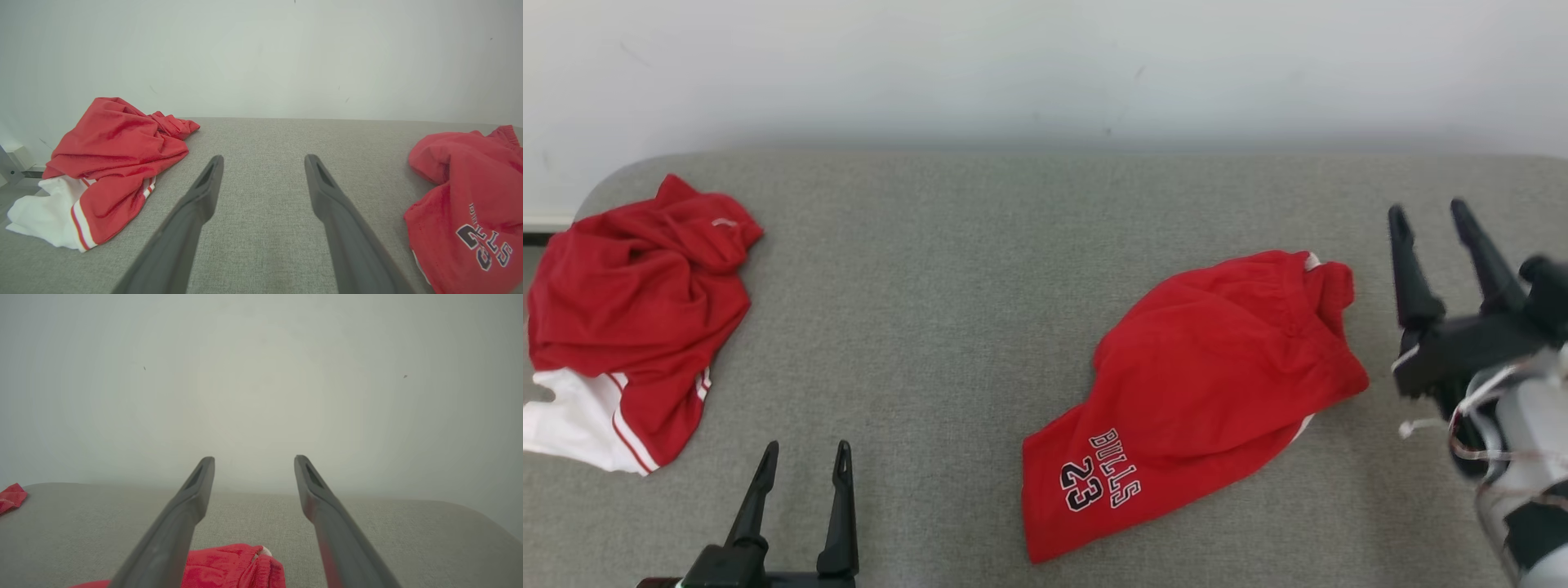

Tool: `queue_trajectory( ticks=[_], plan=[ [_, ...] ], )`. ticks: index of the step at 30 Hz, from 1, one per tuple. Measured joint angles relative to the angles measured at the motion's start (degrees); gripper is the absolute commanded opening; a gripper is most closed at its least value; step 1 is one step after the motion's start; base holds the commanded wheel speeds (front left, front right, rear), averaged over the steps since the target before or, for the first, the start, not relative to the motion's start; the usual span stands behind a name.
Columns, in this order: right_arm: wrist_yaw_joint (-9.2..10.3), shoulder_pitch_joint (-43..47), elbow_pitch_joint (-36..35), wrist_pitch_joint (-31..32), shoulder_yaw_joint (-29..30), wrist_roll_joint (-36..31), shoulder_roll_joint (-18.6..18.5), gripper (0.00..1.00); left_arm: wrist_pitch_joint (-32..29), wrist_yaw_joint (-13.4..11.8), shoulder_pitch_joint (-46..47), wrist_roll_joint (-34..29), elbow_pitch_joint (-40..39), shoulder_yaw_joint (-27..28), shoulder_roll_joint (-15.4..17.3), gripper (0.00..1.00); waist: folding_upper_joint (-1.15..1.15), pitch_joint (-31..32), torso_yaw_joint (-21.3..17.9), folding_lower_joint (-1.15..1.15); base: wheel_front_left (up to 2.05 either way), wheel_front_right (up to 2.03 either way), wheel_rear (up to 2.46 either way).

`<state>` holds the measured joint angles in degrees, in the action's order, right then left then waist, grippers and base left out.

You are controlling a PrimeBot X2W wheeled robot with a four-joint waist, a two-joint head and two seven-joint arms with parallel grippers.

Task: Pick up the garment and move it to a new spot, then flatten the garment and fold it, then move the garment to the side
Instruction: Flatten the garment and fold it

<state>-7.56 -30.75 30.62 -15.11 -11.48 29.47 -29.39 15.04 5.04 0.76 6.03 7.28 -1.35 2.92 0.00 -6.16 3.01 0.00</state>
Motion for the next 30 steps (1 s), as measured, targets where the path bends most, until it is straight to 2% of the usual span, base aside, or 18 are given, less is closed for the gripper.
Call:
queue_trajectory(
  ticks=[8, 19, 26, 30],
  plan=[
    [0.00, 16.03, -14.12, -0.02, 6.92, -4.48, 5.90, 1.00, 0.00, 0.04, -1.91, -0.32, -0.56, 0.78, 0.01, 1.00, 0.00, 2.45, -2.43, -0.01, 0.00, 0.00, 0.00],
    [0.00, 33.45, -26.64, -0.02, 14.92, -8.51, 13.45, 1.00, 0.00, 0.07, -3.12, -0.32, -1.01, 1.02, 0.00, 1.00, 0.00, 4.63, -3.35, -0.01, 0.00, 0.00, 0.00],
    [0.00, 39.78, -31.59, -0.02, 16.27, -10.70, 18.29, 1.00, 0.00, 0.44, -3.59, -0.42, -1.23, 1.85, 0.00, 1.00, 0.00, 5.00, -3.57, 0.00, 0.00, 0.00, 0.00],
    [0.00, 40.72, -31.73, -0.02, 16.00, -11.02, 19.39, 1.00, 0.00, 0.55, -3.70, -0.55, -1.04, 1.83, 0.01, 1.00, 0.00, 5.18, -3.68, -0.01, 0.00, 0.00, 0.00]
  ],
)
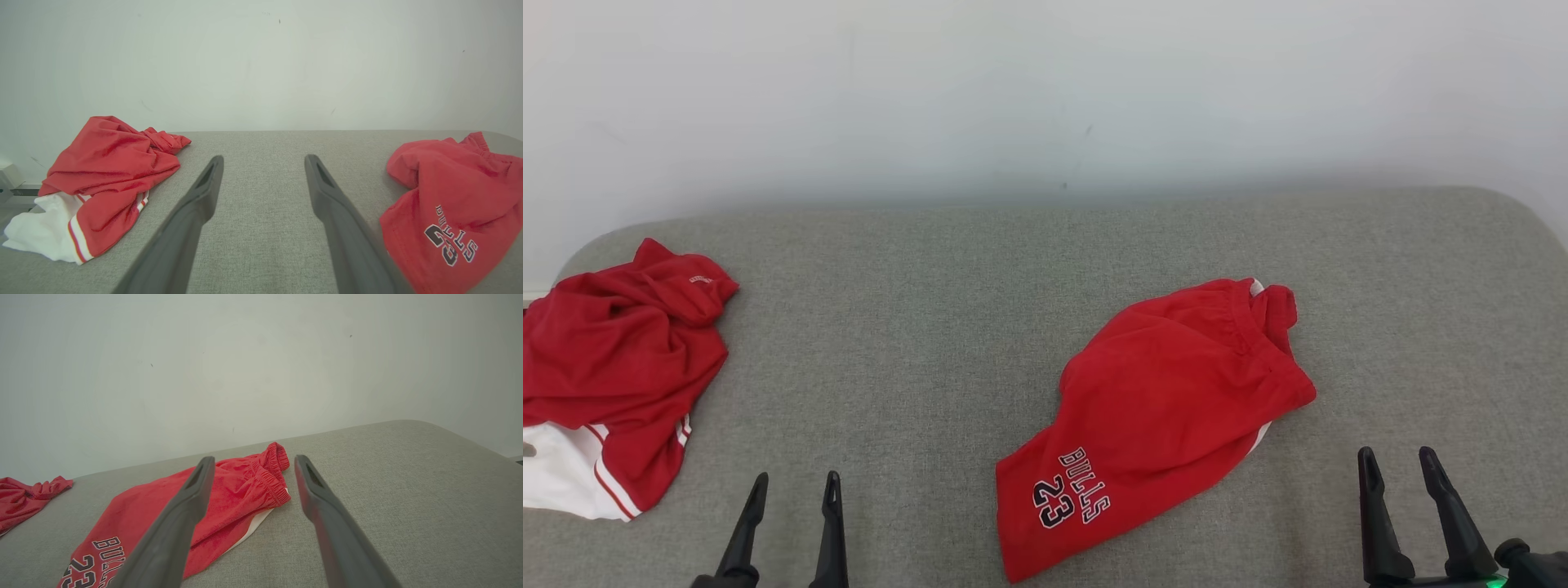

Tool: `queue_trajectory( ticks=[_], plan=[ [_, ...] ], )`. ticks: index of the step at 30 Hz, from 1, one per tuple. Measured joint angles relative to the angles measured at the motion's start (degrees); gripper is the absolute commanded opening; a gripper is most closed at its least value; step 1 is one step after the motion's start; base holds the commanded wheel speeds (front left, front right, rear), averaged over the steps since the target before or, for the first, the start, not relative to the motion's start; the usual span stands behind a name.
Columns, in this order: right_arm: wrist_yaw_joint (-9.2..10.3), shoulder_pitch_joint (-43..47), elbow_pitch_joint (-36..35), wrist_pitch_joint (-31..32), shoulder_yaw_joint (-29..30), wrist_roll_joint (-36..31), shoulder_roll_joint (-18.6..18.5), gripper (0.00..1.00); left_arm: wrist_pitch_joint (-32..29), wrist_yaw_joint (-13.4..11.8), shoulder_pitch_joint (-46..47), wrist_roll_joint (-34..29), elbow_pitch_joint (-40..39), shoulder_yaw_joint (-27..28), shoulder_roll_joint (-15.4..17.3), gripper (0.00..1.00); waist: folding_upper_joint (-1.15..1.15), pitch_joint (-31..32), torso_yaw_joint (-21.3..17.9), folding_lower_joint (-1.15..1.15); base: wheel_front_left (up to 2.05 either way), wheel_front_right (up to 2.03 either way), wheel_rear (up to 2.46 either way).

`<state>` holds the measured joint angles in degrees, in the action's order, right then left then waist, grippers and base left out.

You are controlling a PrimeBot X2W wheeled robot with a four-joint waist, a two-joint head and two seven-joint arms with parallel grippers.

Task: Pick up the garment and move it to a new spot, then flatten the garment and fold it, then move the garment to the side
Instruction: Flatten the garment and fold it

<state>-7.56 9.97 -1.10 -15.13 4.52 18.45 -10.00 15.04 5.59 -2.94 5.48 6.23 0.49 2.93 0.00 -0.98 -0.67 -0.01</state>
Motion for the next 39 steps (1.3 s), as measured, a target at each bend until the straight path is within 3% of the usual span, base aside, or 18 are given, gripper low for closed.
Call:
queue_trajectory(
  ticks=[7, 13, 22, 37, 38, 39],
  plan=[
    [0.00, -0.36, 0.16, 0.05, -0.59, 0.01, 0.03, 1.00, 0.00, 0.46, 0.00, -0.03, 1.24, -2.90, 0.00, 1.00, 0.00, 0.02, -0.11, 0.00, 0.00, 0.00, 0.00],
    [0.00, -1.52, 0.96, 0.07, -1.66, 0.42, -0.37, 1.00, 0.00, 1.07, 0.95, 1.23, 5.27, -10.22, -0.02, 1.00, 0.00, -0.72, -0.59, 0.01, 0.00, 0.00, 0.00],
    [0.00, -3.54, 1.90, 0.05, -2.55, 1.27, -1.00, 1.00, 0.01, 1.47, 4.38, 5.66, 14.29, -19.03, -0.12, 1.00, 0.00, -2.63, -2.56, 0.01, 0.00, 0.00, 0.00],
    [0.00, -5.43, 2.77, 0.00, -2.70, 1.63, -0.85, 1.00, 0.02, 0.19, 12.00, 10.10, 30.16, -26.42, -0.08, 1.00, 0.00, -4.94, -4.94, 0.01, 0.00, 0.00, 0.00],
    [0.00, -5.44, 2.70, 0.00, -2.65, 1.63, -0.83, 1.00, 0.02, -0.05, 12.42, 10.85, 30.25, -26.82, -0.09, 0.67, 0.00, -4.93, -4.93, 0.01, 0.00, 0.00, 0.00],
    [0.00, -5.45, 2.64, 0.00, -2.64, 1.63, -0.81, 1.00, 0.02, -0.13, 12.71, 11.18, 30.38, -27.19, -0.09, 0.25, 0.00, -4.89, -4.89, 0.01, 0.00, 0.00, 0.00]
  ],
)
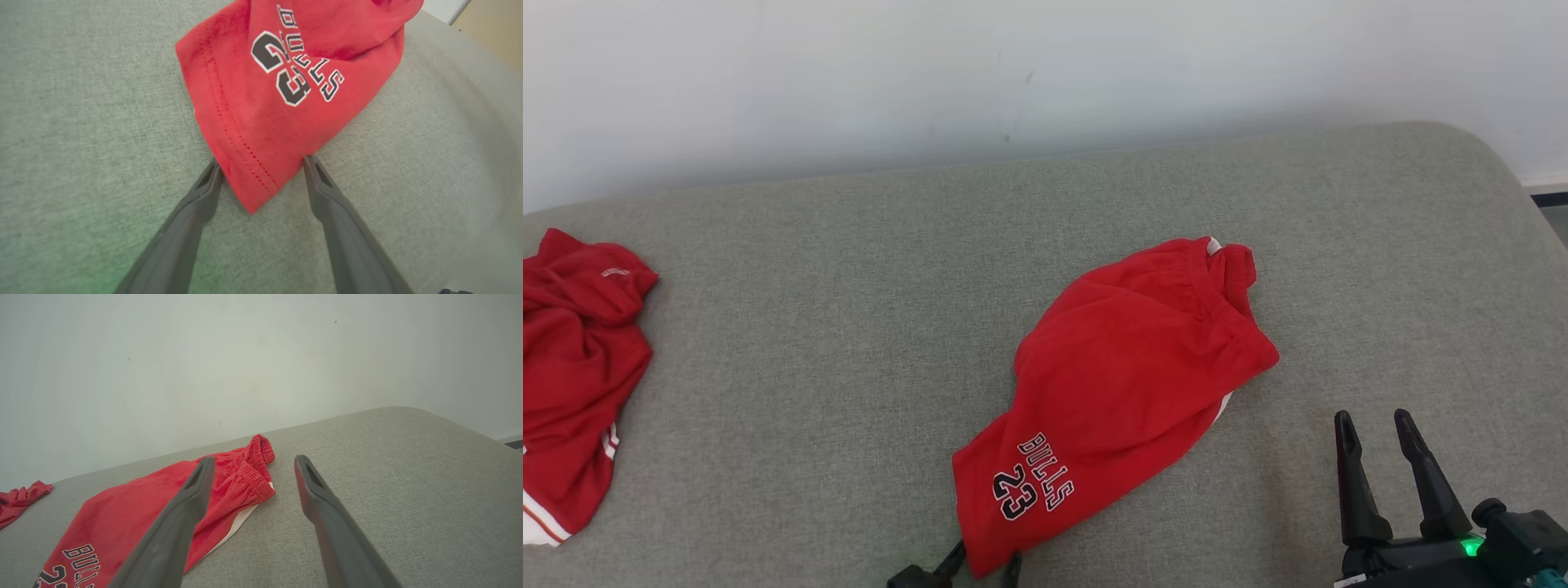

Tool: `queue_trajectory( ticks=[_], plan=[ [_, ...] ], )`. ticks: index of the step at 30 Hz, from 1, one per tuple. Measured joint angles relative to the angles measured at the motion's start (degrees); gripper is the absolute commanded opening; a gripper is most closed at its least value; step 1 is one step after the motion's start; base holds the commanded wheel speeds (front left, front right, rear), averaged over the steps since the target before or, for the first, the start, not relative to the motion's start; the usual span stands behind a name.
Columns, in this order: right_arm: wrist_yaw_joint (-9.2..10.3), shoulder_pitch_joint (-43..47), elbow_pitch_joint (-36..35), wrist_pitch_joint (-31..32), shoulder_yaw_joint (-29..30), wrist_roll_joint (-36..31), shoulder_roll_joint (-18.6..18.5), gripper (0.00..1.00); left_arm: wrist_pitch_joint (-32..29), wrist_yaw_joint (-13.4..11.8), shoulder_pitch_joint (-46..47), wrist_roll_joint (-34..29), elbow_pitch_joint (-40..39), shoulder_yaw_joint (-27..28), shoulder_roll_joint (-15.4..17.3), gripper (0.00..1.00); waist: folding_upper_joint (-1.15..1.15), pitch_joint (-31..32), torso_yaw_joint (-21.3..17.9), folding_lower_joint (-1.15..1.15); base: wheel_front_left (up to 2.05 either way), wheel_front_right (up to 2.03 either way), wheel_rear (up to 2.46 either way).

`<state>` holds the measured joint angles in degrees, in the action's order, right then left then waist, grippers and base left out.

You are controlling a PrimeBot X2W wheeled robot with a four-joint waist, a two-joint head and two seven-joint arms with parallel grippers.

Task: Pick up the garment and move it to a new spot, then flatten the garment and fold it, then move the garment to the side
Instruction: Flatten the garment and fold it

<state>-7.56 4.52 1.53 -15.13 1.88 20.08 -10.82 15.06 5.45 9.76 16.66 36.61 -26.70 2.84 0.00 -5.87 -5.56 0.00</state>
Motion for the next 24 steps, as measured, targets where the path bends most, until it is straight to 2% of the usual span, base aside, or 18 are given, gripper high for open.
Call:
queue_trajectory(
  ticks=[1, 5, 11, 18, 24],
  plan=[
    [0.00, 0.01, -0.09, 0.00, 0.08, 0.00, 0.02, 1.00, 0.00, -0.11, 0.18, 0.48, -0.05, -0.31, 0.02, 0.00, 0.00, 0.05, 0.08, 0.00, 0.00, 0.00, 0.00],
    [0.00, 0.03, -0.31, 0.00, 0.33, 0.01, 0.08, 1.00, -0.01, -0.45, 0.60, 1.42, -1.72, -0.58, -0.07, 0.00, 0.00, 0.30, 0.73, 0.00, 0.00, 0.00, 0.00],
    [0.00, 0.85, -0.18, 0.00, 0.97, 0.46, 0.29, 1.00, -0.01, -1.26, -0.38, -0.10, -10.35, 3.33, 0.44, 0.00, 0.00, 0.80, 3.20, 0.00, 0.00, 0.00, 0.00],
    [0.01, 1.41, 0.22, 0.00, 0.90, 0.55, 0.85, 1.00, -0.01, -1.00, -6.35, -1.60, -14.33, 5.01, 3.97, 0.00, 0.00, 1.60, 6.63, 0.00, 0.00, 0.00, 0.00],
    [0.00, 1.43, 0.77, 0.00, 0.87, 0.67, 0.97, 1.00, -0.01, -1.92, -11.27, -0.90, -15.88, 7.23, 6.67, 0.00, 0.00, 2.12, 8.20, 0.00, 0.00, 0.00, 0.00]
  ],
)
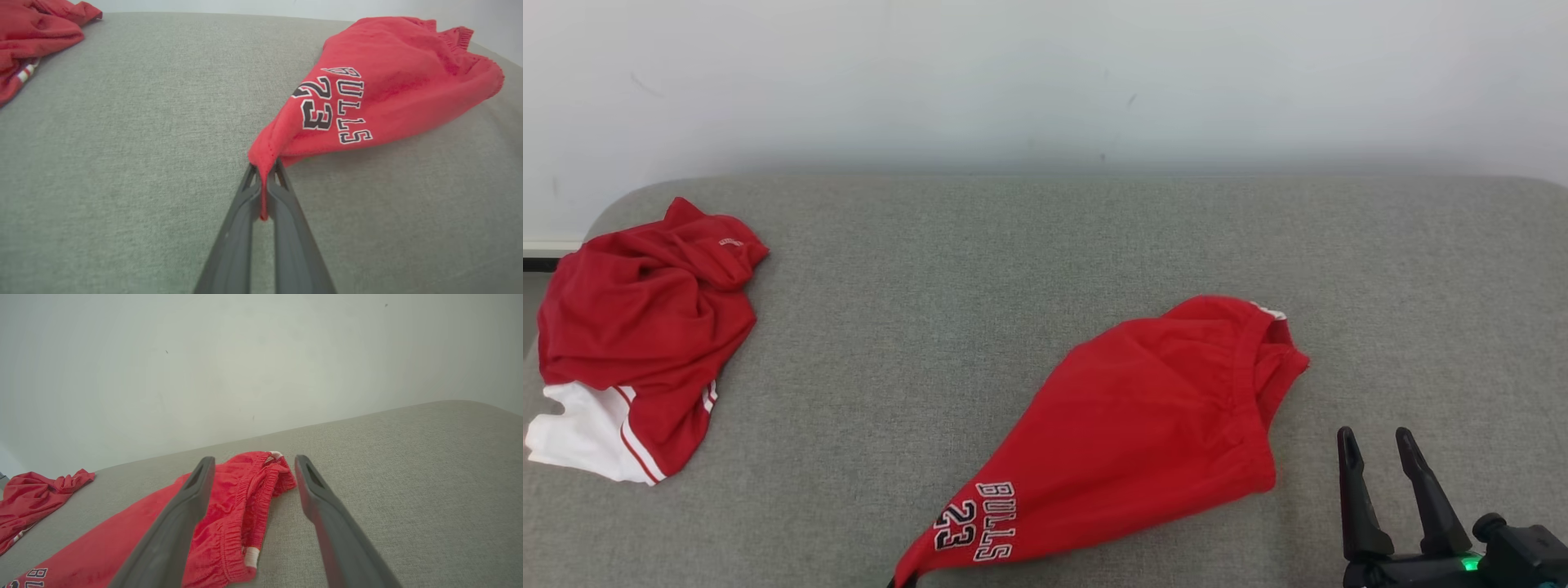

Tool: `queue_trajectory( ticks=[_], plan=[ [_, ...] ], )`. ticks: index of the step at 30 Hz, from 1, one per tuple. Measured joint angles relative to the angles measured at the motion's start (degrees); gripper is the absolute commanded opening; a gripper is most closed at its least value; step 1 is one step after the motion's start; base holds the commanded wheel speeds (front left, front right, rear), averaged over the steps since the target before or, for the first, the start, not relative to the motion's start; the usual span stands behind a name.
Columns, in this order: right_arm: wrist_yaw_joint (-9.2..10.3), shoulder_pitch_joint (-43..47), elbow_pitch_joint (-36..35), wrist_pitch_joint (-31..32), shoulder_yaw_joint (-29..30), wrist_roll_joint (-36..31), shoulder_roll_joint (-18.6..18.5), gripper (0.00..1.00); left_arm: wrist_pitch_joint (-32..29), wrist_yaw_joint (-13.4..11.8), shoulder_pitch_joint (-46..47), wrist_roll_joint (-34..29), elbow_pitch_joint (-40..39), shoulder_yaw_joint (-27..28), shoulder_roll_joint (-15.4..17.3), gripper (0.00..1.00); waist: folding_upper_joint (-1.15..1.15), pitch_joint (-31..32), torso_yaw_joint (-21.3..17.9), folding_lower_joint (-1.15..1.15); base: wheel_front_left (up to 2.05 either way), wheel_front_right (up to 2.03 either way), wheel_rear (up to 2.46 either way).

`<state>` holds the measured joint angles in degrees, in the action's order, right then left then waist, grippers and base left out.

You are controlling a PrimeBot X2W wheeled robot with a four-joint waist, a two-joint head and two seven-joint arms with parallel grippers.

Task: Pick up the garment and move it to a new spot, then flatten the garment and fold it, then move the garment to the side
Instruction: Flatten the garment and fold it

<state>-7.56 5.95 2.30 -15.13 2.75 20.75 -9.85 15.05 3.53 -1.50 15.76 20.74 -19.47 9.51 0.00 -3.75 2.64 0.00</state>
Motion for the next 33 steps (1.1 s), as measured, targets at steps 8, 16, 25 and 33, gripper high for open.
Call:
queue_trajectory(
  ticks=[8, 16, 25, 33],
  plan=[
    [0.00, 0.49, 0.90, 0.00, -0.21, 0.33, -0.09, 1.00, -0.01, -0.49, -0.23, -0.05, -1.64, 0.94, 0.10, 1.00, 0.00, 0.70, -0.07, 0.00, 0.00, 0.00, 0.00],
    [0.00, 1.07, 1.44, 0.00, 0.36, 0.77, -0.71, 1.00, 0.00, -1.08, -1.07, -2.27, -10.62, 5.66, -1.21, 1.00, 0.00, 2.03, -0.16, 0.00, 0.00, 0.00, 0.00],
    [0.00, 1.70, 1.68, 0.00, 0.47, 0.77, -0.76, 1.00, 0.00, -2.55, -1.65, -5.52, -16.35, 13.92, -2.42, 1.00, 0.00, 3.01, -0.46, 0.00, 0.00, 0.00, 0.00],
    [0.00, 2.40, 2.79, 0.00, 0.02, 0.85, -0.85, 1.00, 0.00, -2.47, -2.69, -7.16, -17.11, 18.69, -2.80, 1.00, 0.00, 3.15, -1.00, 0.00, 0.00, 0.00, 0.00]
  ],
)
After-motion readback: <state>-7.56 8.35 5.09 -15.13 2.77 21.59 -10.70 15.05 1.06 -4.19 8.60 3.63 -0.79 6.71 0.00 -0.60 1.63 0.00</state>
